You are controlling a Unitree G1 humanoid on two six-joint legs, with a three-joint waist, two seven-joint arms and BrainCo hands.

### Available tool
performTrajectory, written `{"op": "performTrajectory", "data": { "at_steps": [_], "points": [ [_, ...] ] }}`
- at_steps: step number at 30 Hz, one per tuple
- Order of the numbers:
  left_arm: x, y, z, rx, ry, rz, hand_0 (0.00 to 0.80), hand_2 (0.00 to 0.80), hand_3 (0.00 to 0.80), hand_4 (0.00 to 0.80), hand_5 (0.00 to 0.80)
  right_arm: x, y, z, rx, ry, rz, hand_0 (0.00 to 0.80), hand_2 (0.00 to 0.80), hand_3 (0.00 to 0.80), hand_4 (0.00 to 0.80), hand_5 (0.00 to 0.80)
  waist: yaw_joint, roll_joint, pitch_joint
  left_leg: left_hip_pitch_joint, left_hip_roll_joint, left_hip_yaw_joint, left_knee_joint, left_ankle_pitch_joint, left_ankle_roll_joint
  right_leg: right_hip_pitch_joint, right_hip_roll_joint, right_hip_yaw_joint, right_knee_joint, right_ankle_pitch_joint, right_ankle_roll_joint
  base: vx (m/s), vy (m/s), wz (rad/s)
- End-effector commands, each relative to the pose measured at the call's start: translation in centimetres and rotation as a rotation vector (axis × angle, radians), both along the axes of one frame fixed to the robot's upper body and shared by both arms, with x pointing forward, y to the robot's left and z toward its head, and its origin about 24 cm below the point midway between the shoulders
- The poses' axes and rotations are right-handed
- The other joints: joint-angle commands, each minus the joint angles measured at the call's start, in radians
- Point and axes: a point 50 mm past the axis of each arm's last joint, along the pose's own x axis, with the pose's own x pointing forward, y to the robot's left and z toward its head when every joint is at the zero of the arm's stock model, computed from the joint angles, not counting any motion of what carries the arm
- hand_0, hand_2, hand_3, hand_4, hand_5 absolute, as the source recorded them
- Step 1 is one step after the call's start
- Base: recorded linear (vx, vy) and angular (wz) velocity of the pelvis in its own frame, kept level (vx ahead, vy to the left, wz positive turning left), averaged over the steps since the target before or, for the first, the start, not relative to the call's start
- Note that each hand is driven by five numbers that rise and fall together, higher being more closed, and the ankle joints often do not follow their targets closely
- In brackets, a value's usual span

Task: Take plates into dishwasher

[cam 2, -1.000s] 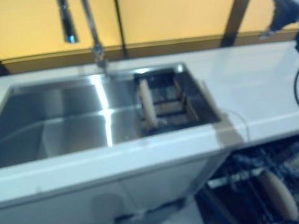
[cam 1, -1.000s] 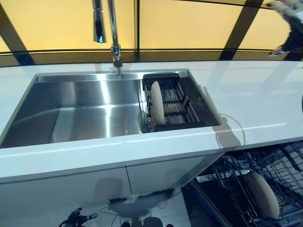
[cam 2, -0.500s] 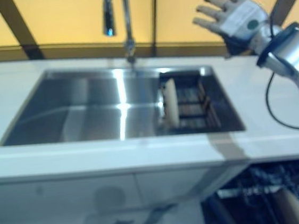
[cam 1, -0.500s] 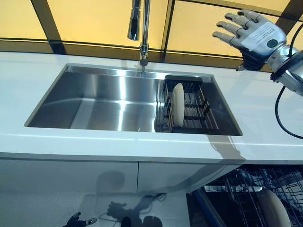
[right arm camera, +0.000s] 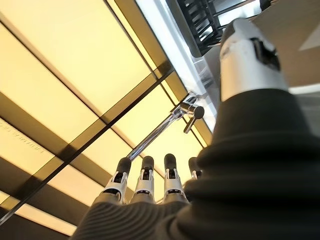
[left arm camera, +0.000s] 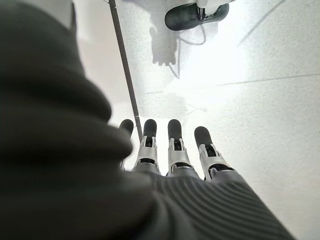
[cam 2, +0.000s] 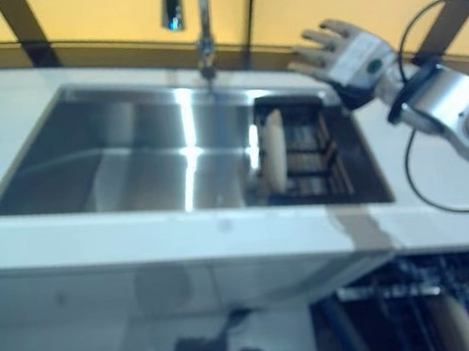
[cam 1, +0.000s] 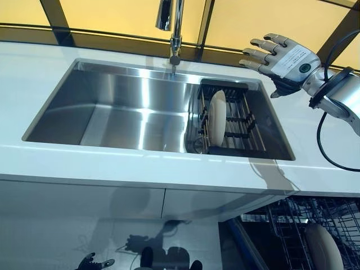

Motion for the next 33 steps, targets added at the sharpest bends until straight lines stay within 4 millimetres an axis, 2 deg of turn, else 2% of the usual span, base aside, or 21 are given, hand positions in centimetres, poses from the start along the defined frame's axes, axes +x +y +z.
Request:
{"op": "performTrajectory", "data": {
  "at_steps": [1, 8, 22, 33],
  "points": [
    [1.6, 1.6, 1.2, 0.001, -0.122, 0.156, 0.000, 0.000, 0.000, 0.000, 0.000, -0.6, 0.5, 2.1, -0.049, -0.098, 0.007, 0.000, 0.000, 0.000, 0.000, 0.000, 0.027, -0.013, 0.032, 0.012, 0.015, -0.022, -0.004, -0.094, 0.020, 0.019, 0.004, 0.002, 0.002, -0.059, 0.038, 0.000, 0.000, 0.00],
    [1.5, 1.9, 1.4, 0.004, -0.141, 0.209, 0.000, 0.000, 0.000, 0.000, 0.000, -0.5, 0.6, 2.3, -0.032, -0.111, 0.014, 0.000, 0.000, 0.000, 0.000, 0.000, 0.035, -0.006, 0.054, -0.014, 0.011, -0.031, -0.004, -0.088, 0.020, -0.002, 0.004, -0.002, 0.002, -0.056, 0.035, -0.017, -0.014, 0.05],
    [2.1, 1.5, 1.5, -0.014, -0.149, 0.162, 0.000, 0.000, 0.000, 0.000, 0.000, -0.5, 1.6, 1.8, -0.022, -0.093, 0.051, 0.000, 0.000, 0.000, 0.000, 0.000, 0.035, -0.003, 0.060, -0.026, 0.007, -0.032, -0.004, -0.091, 0.025, -0.014, 0.004, -0.001, 0.002, -0.056, 0.037, 0.000, 0.000, 0.00],
    [1.6, 1.6, 1.3, -0.013, -0.140, 0.173, 0.000, 0.000, 0.000, 0.000, 0.000, -0.4, 2.4, 1.5, -0.025, -0.085, 0.083, 0.000, 0.000, 0.000, 0.000, 0.000, 0.042, 0.002, 0.062, -0.027, 0.005, -0.033, -0.004, -0.091, 0.026, -0.015, 0.002, -0.004, 0.002, -0.057, 0.037, 0.000, 0.000, 0.00]
  ]
}}
